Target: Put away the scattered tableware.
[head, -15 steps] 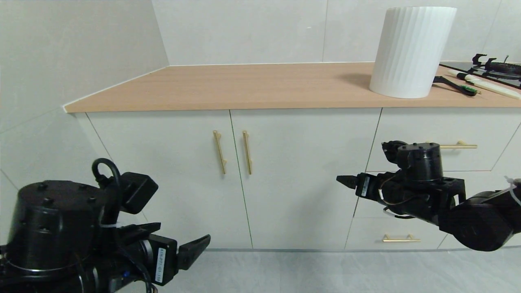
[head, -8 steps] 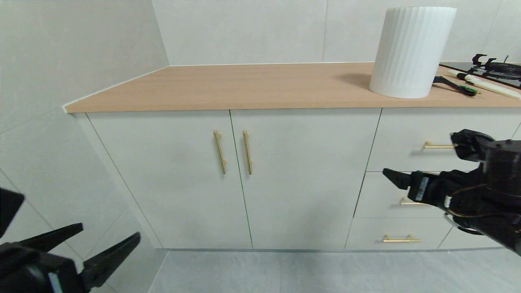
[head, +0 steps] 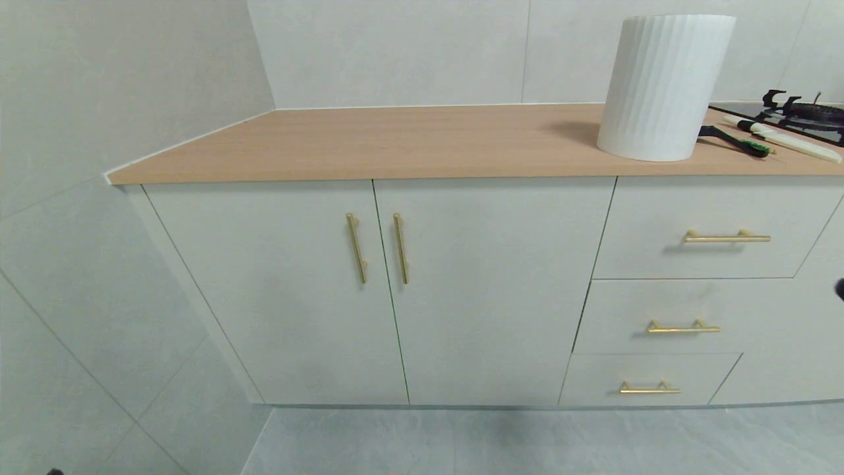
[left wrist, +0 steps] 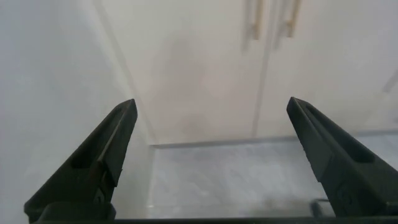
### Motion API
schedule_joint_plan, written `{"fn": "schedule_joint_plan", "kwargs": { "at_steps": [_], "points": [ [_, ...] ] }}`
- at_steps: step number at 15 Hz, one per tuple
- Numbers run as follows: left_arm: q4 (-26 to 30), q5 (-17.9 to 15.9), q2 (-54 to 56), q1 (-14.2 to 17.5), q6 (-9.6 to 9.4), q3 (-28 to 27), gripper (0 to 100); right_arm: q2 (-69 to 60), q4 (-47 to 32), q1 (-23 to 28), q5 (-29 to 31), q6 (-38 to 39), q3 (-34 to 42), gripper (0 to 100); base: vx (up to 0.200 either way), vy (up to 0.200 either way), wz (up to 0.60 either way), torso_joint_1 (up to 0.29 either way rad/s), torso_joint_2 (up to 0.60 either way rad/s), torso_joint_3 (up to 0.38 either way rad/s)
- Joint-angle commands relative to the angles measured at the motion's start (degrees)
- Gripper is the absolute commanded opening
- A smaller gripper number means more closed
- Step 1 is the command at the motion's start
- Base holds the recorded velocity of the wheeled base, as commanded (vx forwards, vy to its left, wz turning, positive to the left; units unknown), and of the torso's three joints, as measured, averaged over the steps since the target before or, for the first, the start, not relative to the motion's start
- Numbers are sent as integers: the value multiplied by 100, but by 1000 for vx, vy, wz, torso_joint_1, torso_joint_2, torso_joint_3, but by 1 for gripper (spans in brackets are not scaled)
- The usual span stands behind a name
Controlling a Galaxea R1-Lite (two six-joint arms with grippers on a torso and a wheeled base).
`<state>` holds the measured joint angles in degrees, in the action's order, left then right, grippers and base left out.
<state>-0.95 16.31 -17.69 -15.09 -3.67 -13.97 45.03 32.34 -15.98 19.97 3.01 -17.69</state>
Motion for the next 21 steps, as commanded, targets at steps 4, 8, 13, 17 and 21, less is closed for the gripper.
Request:
{"fn": "schedule_joint_plan", "kwargs": {
  "at_steps": [4, 8, 13, 17, 21],
  "points": [
    [165, -5, 1198, 569, -99, 131, 100, -3273, -1670, 816, -415, -925, 134, 100, 0, 0, 0, 0, 0, 0],
    [16, 12, 1206, 797, -99, 281, 100, -3993, -2259, 1264, -432, -978, 204, 100, 0, 0, 0, 0, 0, 0],
    [139, -198, 1769, 1465, -415, 527, 100, -4494, -2619, 1625, -670, -978, 556, 100, 0, 0, 0, 0, 0, 0],
    [78, -629, 1769, 1474, -380, 1265, 100, -4503, -2610, 1616, -1285, -864, 1479, 100, 0, 0, 0, 0, 0, 0],
    [-28, -1543, 1769, 1474, 7, 1397, 100, -4494, -2997, 1616, -1891, -749, 1769, 100, 0, 0, 0, 0, 0, 0]
  ]
}}
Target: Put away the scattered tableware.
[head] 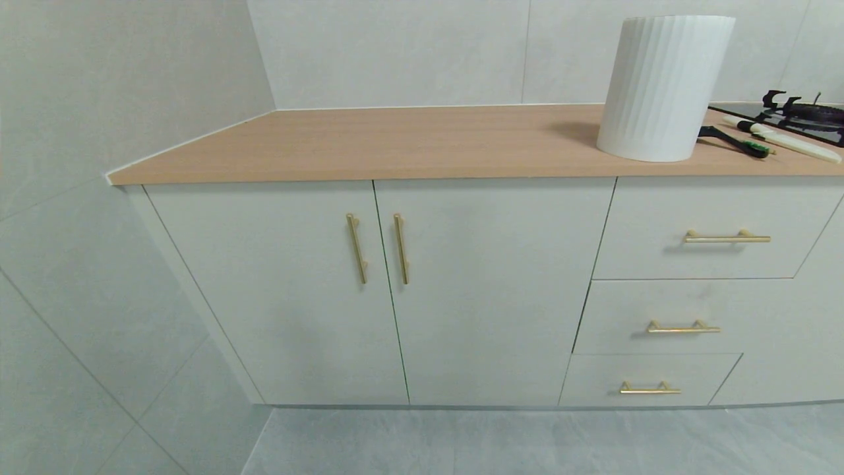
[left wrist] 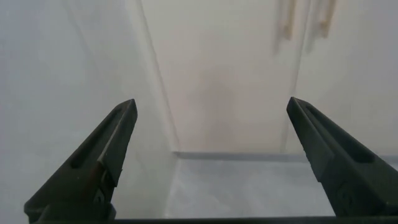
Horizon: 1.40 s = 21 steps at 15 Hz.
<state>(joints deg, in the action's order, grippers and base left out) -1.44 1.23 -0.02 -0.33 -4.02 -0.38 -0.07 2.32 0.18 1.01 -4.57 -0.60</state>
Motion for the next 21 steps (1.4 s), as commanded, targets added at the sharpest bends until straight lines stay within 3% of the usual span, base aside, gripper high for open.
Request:
{"fn": "schedule_joint_plan", "kwargs": {
  "at_steps": [1, 5, 18, 21],
  "points": [
    [232, -202, 2, -2, 139, 20, 100, 16, -223, -1, -180, 26, 51, 100, 0, 0, 0, 0, 0, 0],
    [153, -202, 2, -2, 358, 29, 100, 16, -205, -9, -215, 334, 60, 100, 0, 0, 0, 0, 0, 0],
    [153, -176, 2, -2, 385, 29, 100, 16, -205, -9, -180, 492, 60, 100, 0, 0, 0, 0, 0, 0],
    [153, -176, 2, -2, 385, 29, 100, 16, -205, -9, -180, 492, 60, 100, 0, -200, 0, 2, 2, 1]
  ]
}}
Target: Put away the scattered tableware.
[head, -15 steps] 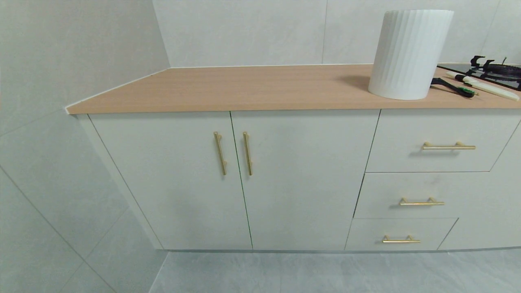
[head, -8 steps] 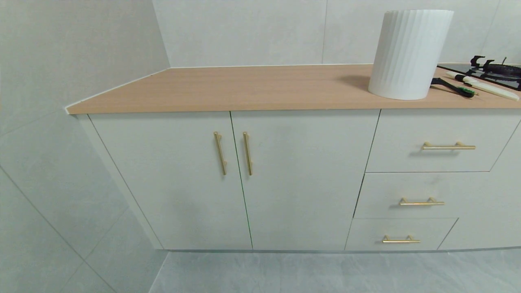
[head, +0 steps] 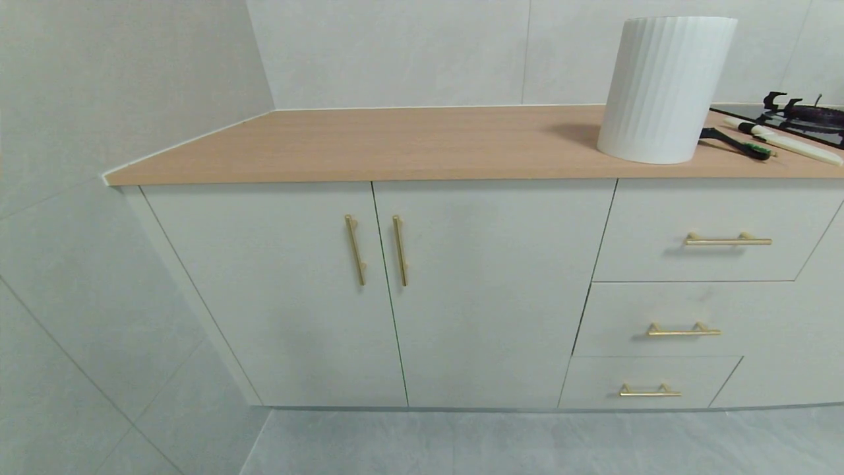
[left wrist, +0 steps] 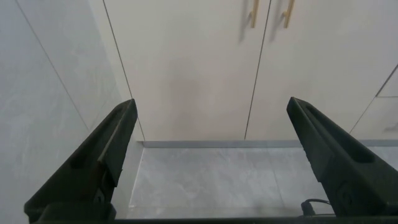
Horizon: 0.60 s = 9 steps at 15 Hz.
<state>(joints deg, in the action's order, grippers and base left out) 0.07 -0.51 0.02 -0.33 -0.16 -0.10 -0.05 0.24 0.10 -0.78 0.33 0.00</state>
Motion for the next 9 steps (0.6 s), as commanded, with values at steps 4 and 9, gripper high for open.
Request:
{"fn": "schedule_joint_plan", "kwargs": {
  "at_steps": [4, 9],
  "points": [
    [1, -2, -2, -2, -2, 1, 100, 14, 2, -1, -1, 2, 0, 100, 0, -200, 0, 5, 4, 1],
    [1, -2, -2, 7, -2, 1, 100, 14, 2, -1, -1, 20, 0, 100, 0, -200, 0, 4, 1, 2]
  ]
}}
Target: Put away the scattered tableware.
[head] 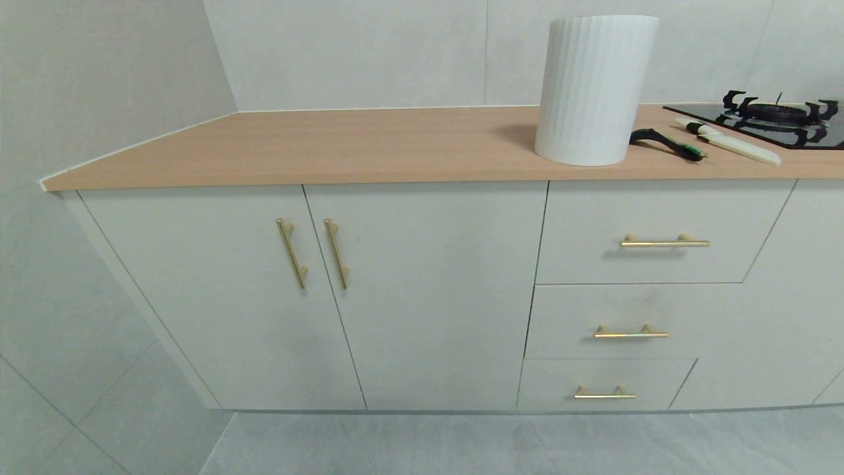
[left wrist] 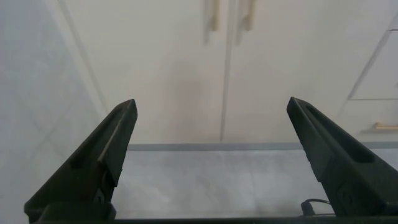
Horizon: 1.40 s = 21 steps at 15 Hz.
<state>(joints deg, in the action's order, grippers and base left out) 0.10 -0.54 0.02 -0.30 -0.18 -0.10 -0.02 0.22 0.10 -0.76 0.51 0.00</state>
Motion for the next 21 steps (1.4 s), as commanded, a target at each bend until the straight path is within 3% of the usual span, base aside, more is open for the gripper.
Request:
{"fn": "schedule_joint_plan", "kwargs": {
  "at_steps": [1, 6, 13, 16, 21],
  "points": [
    [-1, 1, -2, -5, 1, 1, 100, 11, 4, -1, -4, 2, 0, 100, 0, -200, 0, 7, -2, 2],
    [-1, 1, -2, -5, 1, 1, 100, 11, 4, -1, -4, 19, 0, 100, 0, -200, 0, 2, 2, 4],
    [-1, 1, -2, 4, 9, 1, 100, 11, 4, -1, -4, 19, 0, 100, 0, 0, 0, 0, 0, 0],
    [-1, 10, -2, -5, 9, 1, 100, 11, 4, -1, -4, 19, 0, 100, 200, 0, 0, 4, 2, 4],
    [-1, 10, -2, 4, 9, 1, 100, 11, 4, -1, -4, 19, 0, 100, 0, 0, 0, 0, 0, 0]
  ]
}}
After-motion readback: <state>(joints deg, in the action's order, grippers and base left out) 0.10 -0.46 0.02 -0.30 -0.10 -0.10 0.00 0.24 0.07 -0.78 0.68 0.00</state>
